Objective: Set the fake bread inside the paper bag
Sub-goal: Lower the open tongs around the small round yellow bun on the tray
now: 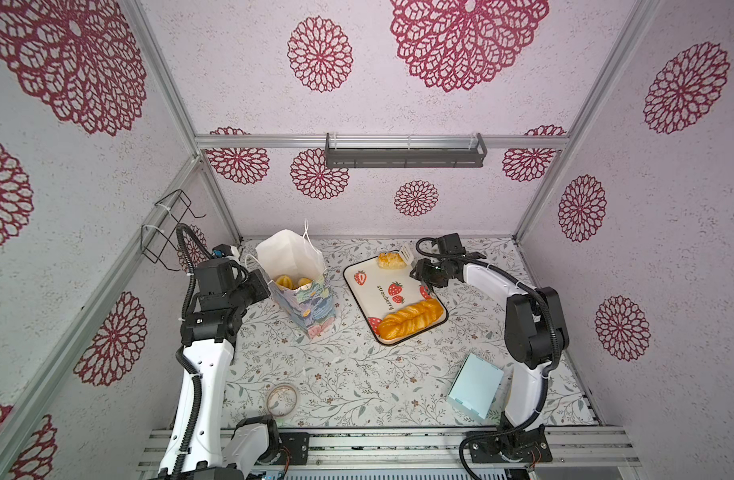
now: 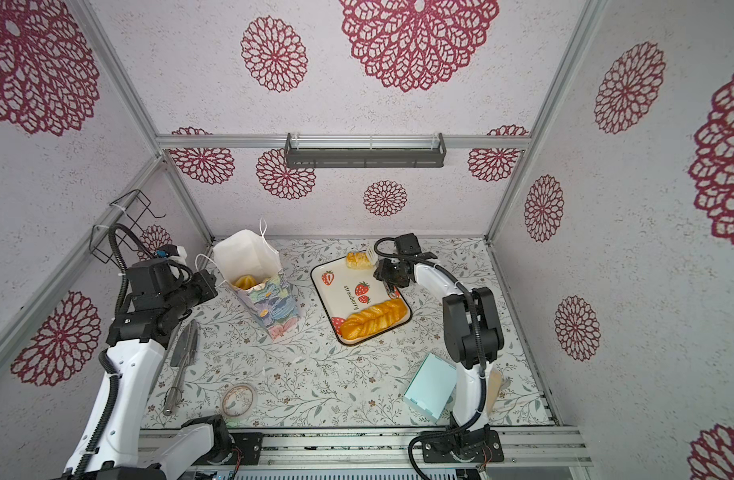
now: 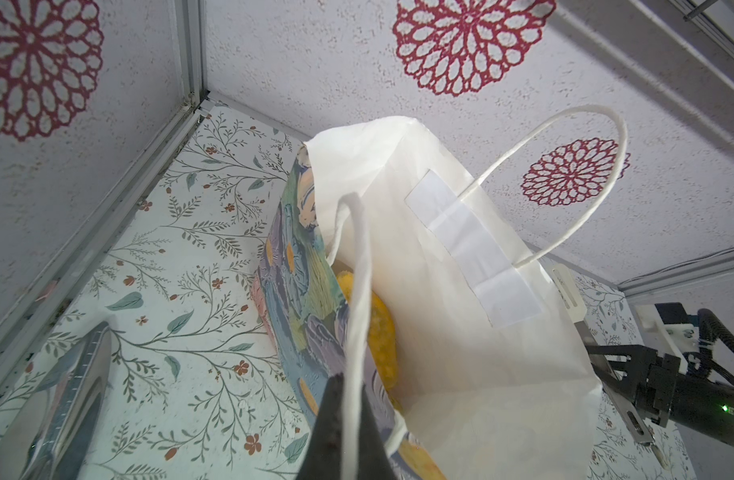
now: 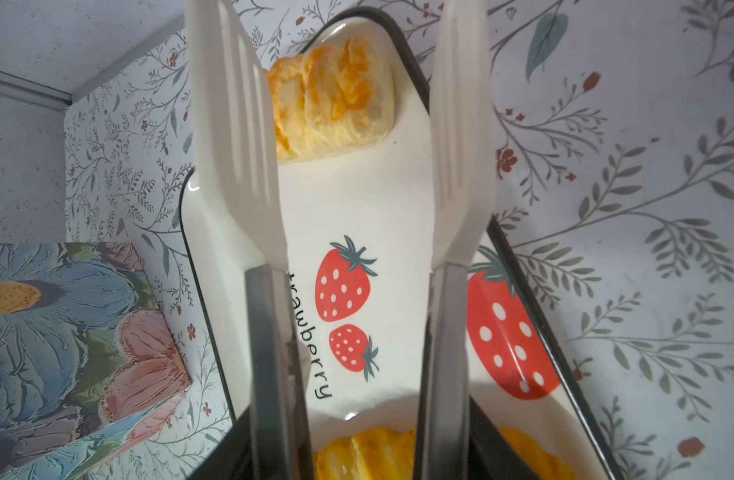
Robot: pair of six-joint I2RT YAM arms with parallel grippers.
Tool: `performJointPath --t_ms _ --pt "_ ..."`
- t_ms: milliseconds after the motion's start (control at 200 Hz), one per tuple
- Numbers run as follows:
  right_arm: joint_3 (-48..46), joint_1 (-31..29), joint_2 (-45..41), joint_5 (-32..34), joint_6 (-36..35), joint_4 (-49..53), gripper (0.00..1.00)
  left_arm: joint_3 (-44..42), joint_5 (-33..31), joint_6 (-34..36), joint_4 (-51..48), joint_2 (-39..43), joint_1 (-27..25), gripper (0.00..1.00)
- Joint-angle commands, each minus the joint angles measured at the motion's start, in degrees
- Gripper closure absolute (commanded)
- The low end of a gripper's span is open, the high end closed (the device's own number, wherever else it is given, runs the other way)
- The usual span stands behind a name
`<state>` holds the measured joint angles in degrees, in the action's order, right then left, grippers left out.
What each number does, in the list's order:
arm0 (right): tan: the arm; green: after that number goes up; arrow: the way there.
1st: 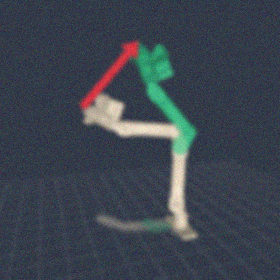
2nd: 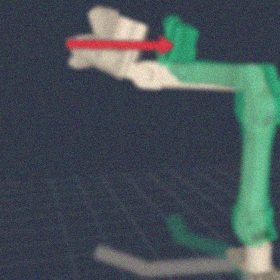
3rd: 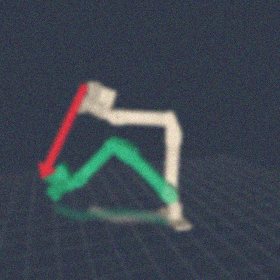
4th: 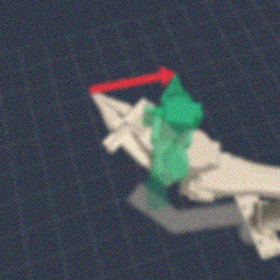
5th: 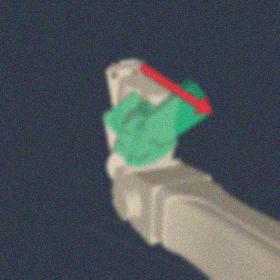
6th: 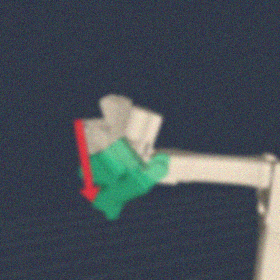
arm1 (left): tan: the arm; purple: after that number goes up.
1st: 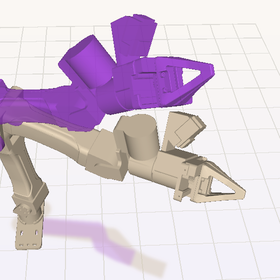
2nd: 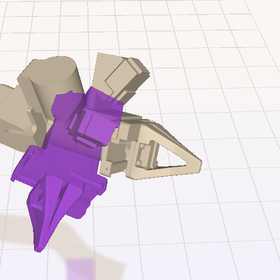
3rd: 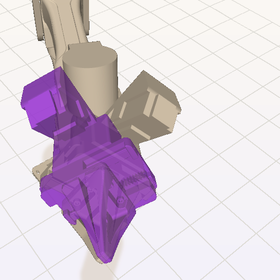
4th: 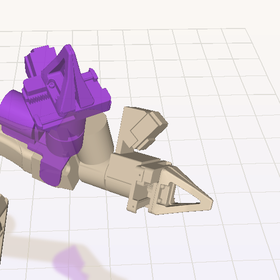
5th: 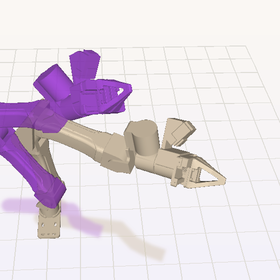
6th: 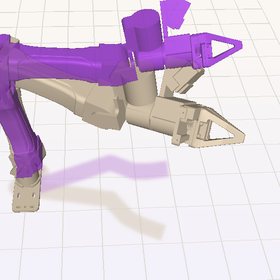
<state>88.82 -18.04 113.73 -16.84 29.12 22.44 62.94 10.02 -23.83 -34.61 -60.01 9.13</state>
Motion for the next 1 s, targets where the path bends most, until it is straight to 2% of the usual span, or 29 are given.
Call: performJointPath --t_ms 0,665,996 --pt "3.1 -0.3 0.3 -2.0 -0.3 -0.2 0.43 -0.7 0.2 0.0 0.5 0.7 0.5 1.0" --pt "9.0 -1.6 6.6 -2.3 -0.7 1.8 0.44 -0.6 0.3 -0.2 0.6 0.3 0.5 1.0" --pt "7.8 -1.5 6.0 -2.5 -0.3 0.5 0.55 -0.5 0.8 -0.2 0.7 0.1 0.8 1.0"
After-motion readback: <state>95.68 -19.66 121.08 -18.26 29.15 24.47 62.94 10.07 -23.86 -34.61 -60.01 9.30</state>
